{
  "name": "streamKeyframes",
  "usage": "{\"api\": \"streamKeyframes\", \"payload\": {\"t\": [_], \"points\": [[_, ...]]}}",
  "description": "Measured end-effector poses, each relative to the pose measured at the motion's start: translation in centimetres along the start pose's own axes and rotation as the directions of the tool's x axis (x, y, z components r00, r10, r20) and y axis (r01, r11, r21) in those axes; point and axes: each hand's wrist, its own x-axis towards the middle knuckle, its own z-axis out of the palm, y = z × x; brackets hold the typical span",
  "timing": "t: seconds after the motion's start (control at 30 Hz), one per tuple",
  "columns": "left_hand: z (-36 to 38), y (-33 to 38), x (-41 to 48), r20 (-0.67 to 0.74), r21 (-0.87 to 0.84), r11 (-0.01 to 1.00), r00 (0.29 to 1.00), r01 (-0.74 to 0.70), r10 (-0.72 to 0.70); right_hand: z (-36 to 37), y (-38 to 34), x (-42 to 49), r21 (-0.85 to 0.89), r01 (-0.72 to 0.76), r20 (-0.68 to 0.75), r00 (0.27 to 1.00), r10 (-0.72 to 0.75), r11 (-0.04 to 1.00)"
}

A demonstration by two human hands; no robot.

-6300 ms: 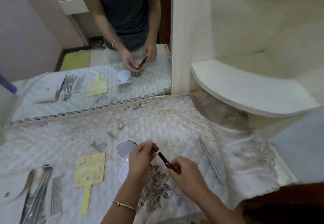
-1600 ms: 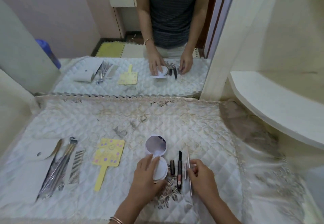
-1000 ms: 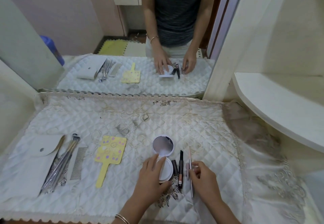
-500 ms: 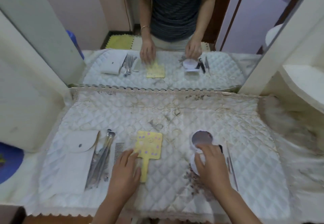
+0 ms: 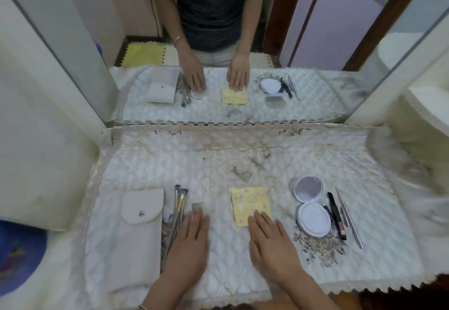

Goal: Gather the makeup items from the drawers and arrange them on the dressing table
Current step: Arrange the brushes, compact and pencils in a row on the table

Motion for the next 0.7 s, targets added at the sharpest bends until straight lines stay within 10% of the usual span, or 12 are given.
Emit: {"api": "streamKeyframes", "payload": {"t": [0.7], "points": [[3.8, 8.0, 3.6, -0.041, 0.098, 0.982, 0.985, -0.161, 0.166, -0.2, 5.0, -1.2, 0.151, -0.066, -0.109, 0.991, 0.083, 0.986]]}}
